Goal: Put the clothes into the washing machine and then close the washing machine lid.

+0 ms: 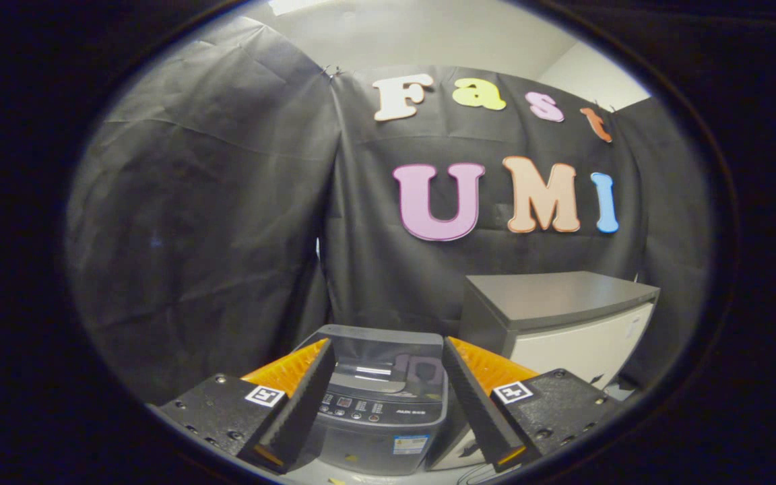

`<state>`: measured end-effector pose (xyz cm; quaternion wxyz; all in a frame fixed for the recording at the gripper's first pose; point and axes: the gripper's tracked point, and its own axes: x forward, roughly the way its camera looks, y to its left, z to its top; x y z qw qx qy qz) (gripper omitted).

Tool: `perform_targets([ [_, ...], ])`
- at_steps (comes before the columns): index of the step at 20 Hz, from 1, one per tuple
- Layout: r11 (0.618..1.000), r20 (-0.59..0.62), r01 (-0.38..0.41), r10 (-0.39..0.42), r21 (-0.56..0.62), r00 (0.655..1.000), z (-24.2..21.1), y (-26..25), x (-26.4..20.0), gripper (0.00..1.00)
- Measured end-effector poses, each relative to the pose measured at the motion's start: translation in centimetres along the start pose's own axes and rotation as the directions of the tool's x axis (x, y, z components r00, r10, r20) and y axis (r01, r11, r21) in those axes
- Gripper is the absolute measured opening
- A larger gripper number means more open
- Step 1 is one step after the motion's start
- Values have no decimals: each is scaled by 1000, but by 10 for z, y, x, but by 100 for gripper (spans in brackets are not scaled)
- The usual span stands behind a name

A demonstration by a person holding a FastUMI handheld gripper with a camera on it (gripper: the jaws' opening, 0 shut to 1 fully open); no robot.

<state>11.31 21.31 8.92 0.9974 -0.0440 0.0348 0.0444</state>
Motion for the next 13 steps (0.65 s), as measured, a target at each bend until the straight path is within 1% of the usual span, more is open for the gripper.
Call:
perform_targets([
  [1,999,-5,36,-36,14,999,-1,-14,-9,97],
  [2,998,-11,49,-49,24,999,-3,-23,-19,97],
  [5,998,10,-27,26,63,1000,2,-25,-39,96],
  [6,997,17,-39,38,67,999,2,-32,-45,96],
  [10,999,34,19,-20,28,999,-3,-68,-66,96],
  [13,999,43,9,-11,43,999,-8,-73,-76,96],
])
